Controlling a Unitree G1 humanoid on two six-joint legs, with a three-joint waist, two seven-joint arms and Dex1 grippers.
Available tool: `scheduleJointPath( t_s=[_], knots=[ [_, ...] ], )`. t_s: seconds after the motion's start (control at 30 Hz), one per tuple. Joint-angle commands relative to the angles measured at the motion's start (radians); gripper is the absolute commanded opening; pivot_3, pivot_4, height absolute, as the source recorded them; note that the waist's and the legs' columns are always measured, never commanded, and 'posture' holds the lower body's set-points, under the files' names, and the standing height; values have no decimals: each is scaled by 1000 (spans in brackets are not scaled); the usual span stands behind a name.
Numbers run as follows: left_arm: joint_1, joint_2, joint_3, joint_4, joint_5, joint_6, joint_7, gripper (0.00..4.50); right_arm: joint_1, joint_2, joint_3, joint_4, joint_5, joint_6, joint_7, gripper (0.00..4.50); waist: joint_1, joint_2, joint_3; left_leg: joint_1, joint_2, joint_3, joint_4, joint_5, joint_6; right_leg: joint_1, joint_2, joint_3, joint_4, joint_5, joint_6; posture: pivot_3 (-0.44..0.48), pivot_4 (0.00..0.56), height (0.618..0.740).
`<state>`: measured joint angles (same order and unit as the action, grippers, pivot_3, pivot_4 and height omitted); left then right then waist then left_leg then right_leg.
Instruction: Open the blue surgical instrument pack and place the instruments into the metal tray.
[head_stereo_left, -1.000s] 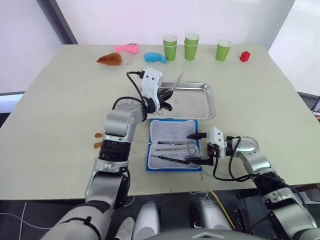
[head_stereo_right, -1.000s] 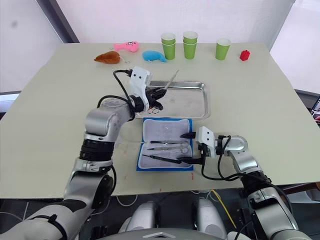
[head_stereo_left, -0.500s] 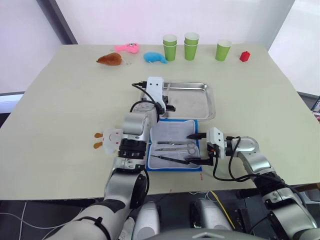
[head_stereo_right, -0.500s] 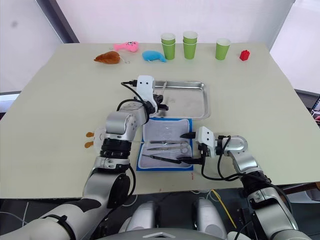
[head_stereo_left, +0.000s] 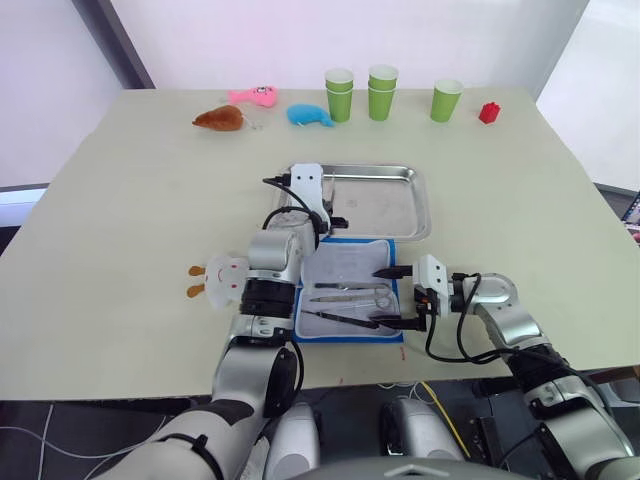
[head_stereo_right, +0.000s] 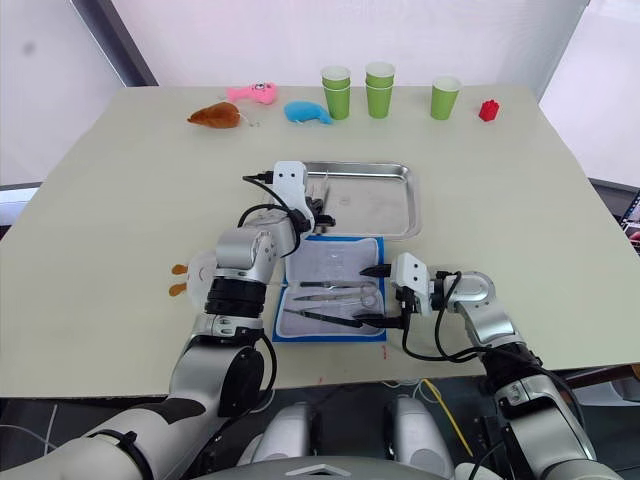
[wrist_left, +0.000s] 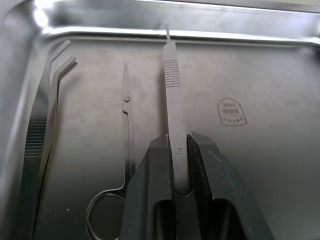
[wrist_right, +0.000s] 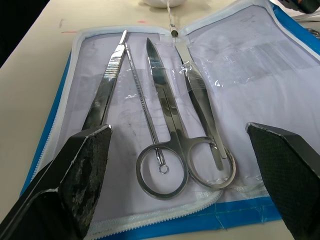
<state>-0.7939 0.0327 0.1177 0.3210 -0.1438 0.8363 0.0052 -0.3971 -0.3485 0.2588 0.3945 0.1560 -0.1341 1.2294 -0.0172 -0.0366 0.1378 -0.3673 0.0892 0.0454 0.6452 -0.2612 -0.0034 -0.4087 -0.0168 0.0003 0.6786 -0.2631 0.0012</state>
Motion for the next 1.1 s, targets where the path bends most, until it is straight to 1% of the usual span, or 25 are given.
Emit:
scheduleJointPath(
  t_s=[0.03,0.47,0.53,0.57,0.63,0.67,0.7,0.73,0.77,0.8,1.1],
  knots=[
    [-5,-7,5,-19,-7,-5,6,11,53,6,70,51,-49,35,13,4500,0,0,0,0,0,0,0,0,0,0,0,0,0,0,0,0,150,740],
    [8,-14,20,-10,-9,-6,17,11,58,7,69,44,-48,36,8,4500,0,0,0,0,0,0,-1,0,0,0,0,0,0,0,0,0,150,740],
    [10,-15,21,-13,-8,-5,17,1013,58,8,69,45,-49,35,8,4500,0,0,0,1,0,0,-1,0,0,0,0,0,0,0,0,0,150,740],
    [10,-16,21,-13,-7,-6,18,1347,58,8,70,46,-49,35,8,4500,0,0,0,1,0,0,-1,0,0,0,0,0,0,0,0,0,150,740],
    [10,-16,23,-14,-5,-7,20,2293,57,9,70,47,-49,35,7,4500,0,0,0,1,0,0,-1,0,0,0,0,0,0,0,0,0,150,740],
    [10,-16,23,-13,-4,-9,21,2692,56,9,70,49,-49,34,7,4500,-1,0,0,1,0,0,-1,0,0,0,0,0,0,0,0,0,150,740],
    [10,-16,24,-14,-3,-13,23,3298,55,10,70,50,-49,34,7,4500,-1,0,0,1,0,0,-2,0,0,0,0,0,0,0,0,0,150,740],
    [11,-17,25,-16,-1,-18,26,3778,55,10,70,50,-50,33,7,4500,-1,0,0,1,0,0,-2,0,0,0,0,0,0,0,0,0,150,740],
    [12,-17,25,-19,-1,-21,28,4044,55,10,70,51,-50,33,7,4500,-1,0,0,1,0,0,-2,0,0,0,0,0,0,0,0,0,150,740],
    [12,-17,26,-20,-1,-23,29,4464,55,10,70,51,-50,32,7,4500,-1,0,0,1,0,0,-2,0,0,0,0,0,0,0,0,0,150,740],
    [10,16,-25,-83,-3,-123,-69,4464,56,15,72,53,-52,31,2,4500,-1,0,0,1,0,0,-2,0,0,0,0,0,0,0,0,0,150,740]
  ],
)
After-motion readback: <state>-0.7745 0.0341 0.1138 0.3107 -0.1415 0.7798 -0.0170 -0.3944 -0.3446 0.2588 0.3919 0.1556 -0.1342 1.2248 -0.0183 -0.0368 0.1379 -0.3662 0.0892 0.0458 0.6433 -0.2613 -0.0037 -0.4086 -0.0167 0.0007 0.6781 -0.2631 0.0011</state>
